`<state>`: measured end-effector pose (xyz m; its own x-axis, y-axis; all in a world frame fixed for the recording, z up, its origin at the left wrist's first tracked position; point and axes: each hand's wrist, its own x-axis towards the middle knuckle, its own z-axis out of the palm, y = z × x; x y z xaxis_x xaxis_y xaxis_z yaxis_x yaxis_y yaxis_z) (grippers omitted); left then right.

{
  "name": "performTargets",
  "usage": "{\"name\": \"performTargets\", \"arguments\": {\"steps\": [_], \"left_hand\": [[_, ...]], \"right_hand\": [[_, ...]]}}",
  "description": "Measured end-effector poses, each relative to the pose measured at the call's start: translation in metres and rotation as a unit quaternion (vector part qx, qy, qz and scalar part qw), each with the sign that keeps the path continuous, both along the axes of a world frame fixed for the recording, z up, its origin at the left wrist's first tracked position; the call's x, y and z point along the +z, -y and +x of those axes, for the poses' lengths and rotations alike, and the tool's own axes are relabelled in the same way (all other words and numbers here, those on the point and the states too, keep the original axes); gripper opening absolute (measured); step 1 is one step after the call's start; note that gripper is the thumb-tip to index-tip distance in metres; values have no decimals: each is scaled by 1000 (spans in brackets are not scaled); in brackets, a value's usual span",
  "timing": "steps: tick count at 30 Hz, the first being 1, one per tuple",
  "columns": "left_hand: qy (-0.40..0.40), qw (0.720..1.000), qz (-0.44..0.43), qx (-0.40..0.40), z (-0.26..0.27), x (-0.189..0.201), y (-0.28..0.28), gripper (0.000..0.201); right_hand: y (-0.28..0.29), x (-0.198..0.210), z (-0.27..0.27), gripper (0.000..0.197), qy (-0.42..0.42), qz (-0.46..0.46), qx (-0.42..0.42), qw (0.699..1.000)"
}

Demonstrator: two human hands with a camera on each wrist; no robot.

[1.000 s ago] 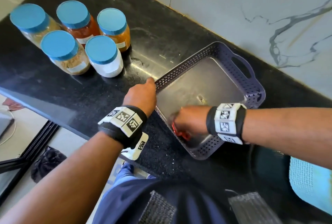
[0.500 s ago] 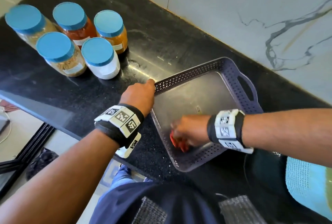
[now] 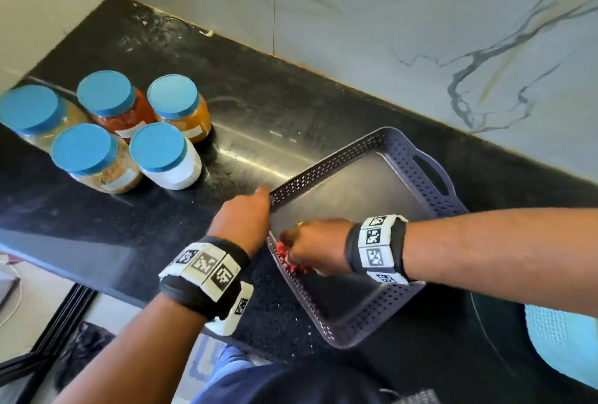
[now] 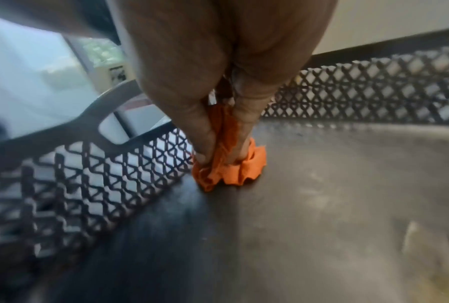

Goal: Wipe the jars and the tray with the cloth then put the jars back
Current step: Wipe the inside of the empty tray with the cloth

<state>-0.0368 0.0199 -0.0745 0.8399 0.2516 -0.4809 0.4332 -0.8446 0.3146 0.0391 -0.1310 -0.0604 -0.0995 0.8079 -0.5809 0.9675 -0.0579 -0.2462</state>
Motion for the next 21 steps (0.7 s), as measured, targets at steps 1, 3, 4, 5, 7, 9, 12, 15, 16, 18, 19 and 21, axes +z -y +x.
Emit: {"name": "performTargets", "arguments": {"steps": [1,3,4,5,7,9,12,15,16,18,19,21], "left_hand": [[-3,1000,3,-9,-1,0,0,26],[-14,1000,7,-18,-4,-1,-3,31],[-16,1000,4,-14,-5,-1,-5,31],[-19,1000,-2,-3,-6,-2,-7,29],[-17,999,-21,18,-7,-2,-9,21],[-12,998,-41,40,-7,-4,-6,11],[-13,994,-73,79,-9,-6,-3,9],[-22,995,-63,75,-12,0,2,10],[-24,997,-46,51,-13,2,2,14],[-30,999,-12,4,-13,6,2,24],[-29,1000,-9,0,-13,6,2,24],[-24,999,-27,17,-12,5,4,19]], "right_hand": [[0,4,9,20,19,-4,-12,1000],[0,4,42,17,66,-2,-112,992],[4,3,62,12,89,4,-189,978],[9,3,81,10,115,12,-259,959],[12,0,108,12,144,2,-362,921],[4,-4,103,13,125,9,-383,915],[-21,-11,43,22,37,50,-255,965],[-26,-7,3,20,-25,56,-162,985],[-28,-5,13,17,-10,43,-158,986],[-31,-4,55,14,44,34,-224,973],[-31,-5,81,15,76,35,-283,955],[-29,-6,107,18,115,40,-365,923]]}}
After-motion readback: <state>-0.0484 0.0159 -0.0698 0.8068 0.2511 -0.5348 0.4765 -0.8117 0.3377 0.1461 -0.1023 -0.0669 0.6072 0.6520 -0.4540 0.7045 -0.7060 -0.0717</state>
